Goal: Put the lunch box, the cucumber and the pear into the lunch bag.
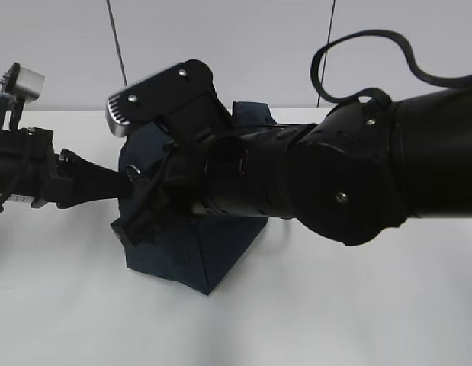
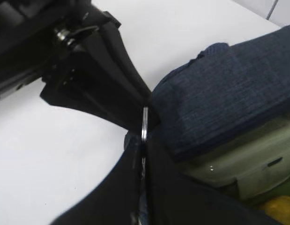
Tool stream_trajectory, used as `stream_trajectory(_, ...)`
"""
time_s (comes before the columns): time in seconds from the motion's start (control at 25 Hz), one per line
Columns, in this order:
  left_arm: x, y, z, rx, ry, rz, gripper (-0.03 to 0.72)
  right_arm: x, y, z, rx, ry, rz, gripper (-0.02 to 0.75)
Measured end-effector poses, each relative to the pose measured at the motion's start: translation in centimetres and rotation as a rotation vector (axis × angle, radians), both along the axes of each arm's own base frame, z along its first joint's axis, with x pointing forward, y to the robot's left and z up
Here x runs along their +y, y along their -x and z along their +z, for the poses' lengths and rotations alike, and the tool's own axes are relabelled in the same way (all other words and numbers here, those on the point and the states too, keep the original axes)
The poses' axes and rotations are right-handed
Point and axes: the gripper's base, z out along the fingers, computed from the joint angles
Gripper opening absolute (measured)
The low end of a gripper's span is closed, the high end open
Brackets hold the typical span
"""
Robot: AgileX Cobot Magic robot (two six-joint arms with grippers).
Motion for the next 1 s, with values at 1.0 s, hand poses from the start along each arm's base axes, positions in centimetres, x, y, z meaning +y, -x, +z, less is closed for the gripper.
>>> stream_trajectory(1.0, -0.1, 0.4, -0.1, 0.005, -0.011, -0.051, 0.003, -2.0, -3.7, 2.7, -0.011, -0.083, -0.132, 0.0)
